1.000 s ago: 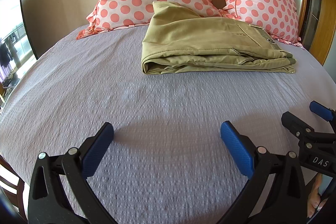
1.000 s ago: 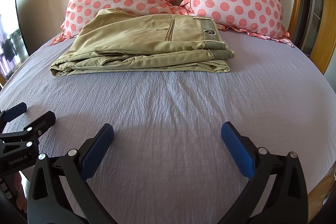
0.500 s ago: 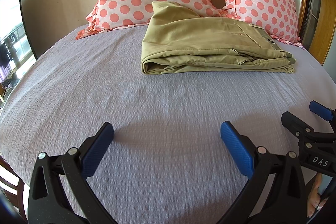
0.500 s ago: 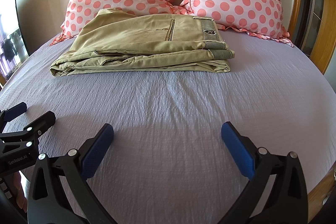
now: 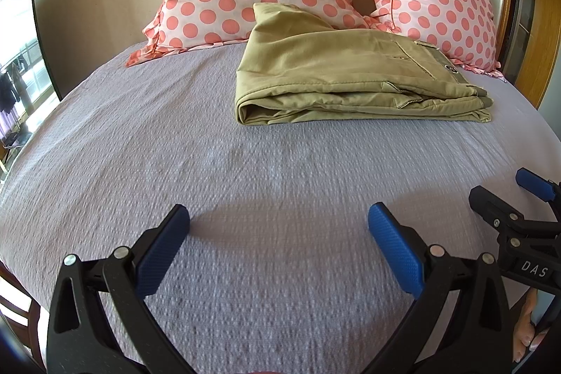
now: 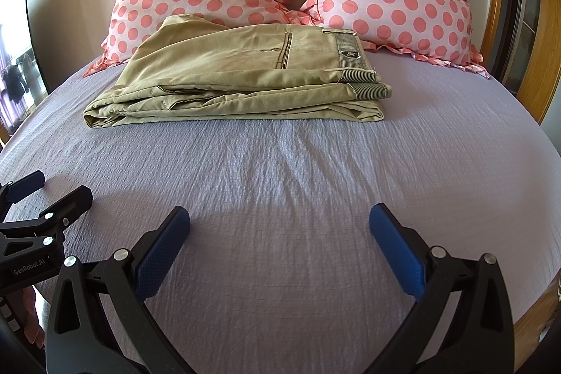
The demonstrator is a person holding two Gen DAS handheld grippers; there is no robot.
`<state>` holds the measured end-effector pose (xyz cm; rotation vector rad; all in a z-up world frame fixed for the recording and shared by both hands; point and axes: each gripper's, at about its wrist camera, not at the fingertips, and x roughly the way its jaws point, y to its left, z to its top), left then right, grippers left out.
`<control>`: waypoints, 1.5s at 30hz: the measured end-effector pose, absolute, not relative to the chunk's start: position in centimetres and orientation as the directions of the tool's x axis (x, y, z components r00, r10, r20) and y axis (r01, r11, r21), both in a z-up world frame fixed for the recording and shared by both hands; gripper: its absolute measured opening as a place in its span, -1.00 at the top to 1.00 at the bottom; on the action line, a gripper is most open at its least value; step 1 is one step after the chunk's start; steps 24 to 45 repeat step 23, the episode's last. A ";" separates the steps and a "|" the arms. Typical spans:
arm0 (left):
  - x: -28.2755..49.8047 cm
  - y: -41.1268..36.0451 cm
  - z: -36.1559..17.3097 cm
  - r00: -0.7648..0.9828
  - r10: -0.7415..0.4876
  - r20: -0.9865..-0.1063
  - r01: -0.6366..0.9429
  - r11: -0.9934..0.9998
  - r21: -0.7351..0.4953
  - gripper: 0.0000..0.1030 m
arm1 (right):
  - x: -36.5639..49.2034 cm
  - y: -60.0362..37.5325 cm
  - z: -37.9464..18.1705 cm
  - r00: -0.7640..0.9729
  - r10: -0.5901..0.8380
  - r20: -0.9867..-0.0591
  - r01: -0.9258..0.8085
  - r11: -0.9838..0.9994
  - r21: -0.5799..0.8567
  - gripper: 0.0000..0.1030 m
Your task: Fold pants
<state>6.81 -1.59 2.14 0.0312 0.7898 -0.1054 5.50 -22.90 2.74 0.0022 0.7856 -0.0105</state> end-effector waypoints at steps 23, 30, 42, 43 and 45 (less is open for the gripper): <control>6.9 -1.3 2.1 0.700 -0.100 -0.707 0.128 0.992 -0.014 -0.97 | 5.5 -23.0 2.8 0.708 -0.008 -0.706 0.009 1.000 -0.002 -0.97; 6.9 -1.3 2.1 0.700 -0.100 -0.707 0.128 0.992 -0.014 -0.97 | 5.5 -23.0 2.8 0.708 -0.008 -0.706 0.009 1.000 -0.002 -0.97; 6.9 -1.3 2.1 0.700 -0.100 -0.707 0.128 0.992 -0.014 -0.97 | 5.5 -23.0 2.8 0.708 -0.008 -0.706 0.009 1.000 -0.002 -0.97; 6.9 -1.3 2.1 0.700 -0.100 -0.707 0.128 0.992 -0.014 -0.97 | 5.5 -23.0 2.8 0.708 -0.008 -0.706 0.009 1.000 -0.002 -0.97; 6.9 -1.3 2.1 0.700 -0.100 -0.707 0.128 0.992 -0.014 -0.97 | 5.5 -23.0 2.8 0.708 -0.008 -0.706 0.009 1.000 -0.002 -0.97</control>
